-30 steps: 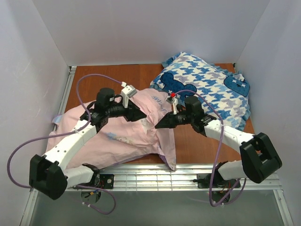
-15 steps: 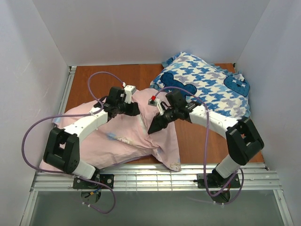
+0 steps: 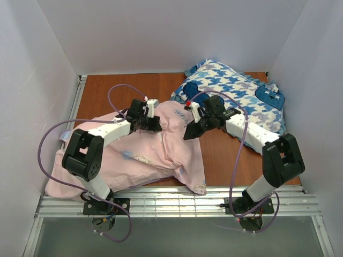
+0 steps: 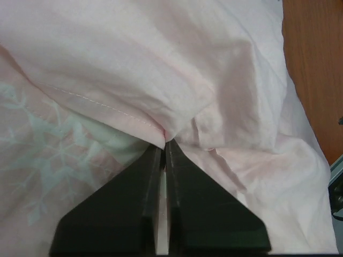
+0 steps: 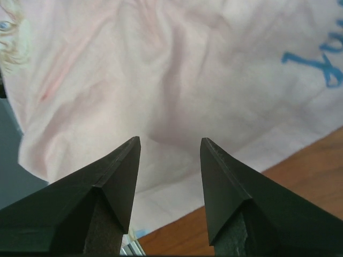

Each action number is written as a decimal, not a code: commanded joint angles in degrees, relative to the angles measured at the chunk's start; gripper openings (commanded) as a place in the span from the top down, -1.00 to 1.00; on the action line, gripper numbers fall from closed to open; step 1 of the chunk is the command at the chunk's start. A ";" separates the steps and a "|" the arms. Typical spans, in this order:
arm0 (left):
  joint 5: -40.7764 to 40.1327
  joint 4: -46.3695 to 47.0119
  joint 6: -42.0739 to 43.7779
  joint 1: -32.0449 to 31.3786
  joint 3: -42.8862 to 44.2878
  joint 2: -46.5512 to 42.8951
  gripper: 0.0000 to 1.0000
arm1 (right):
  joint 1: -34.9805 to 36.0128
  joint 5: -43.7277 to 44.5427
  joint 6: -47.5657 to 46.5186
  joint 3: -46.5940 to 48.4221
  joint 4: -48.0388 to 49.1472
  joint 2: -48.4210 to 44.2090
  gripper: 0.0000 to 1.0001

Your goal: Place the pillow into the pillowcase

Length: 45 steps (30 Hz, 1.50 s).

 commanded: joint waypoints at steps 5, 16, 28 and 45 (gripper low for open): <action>-4.02 -7.72 6.22 3.90 6.22 -10.65 1.00 | -7.81 6.10 -2.85 -5.90 -4.36 -4.19 0.17; -19.96 -25.68 20.48 6.97 -1.14 -21.75 0.08 | -11.52 0.91 -1.63 -7.67 -6.65 1.96 -0.46; -13.72 -33.32 29.43 13.04 -3.97 -17.22 -0.58 | -7.39 -14.71 0.40 -8.90 -3.22 14.61 -0.78; -4.75 -24.09 37.01 10.32 42.16 29.21 -0.38 | -22.15 -4.90 -1.19 5.06 0.82 1.52 0.97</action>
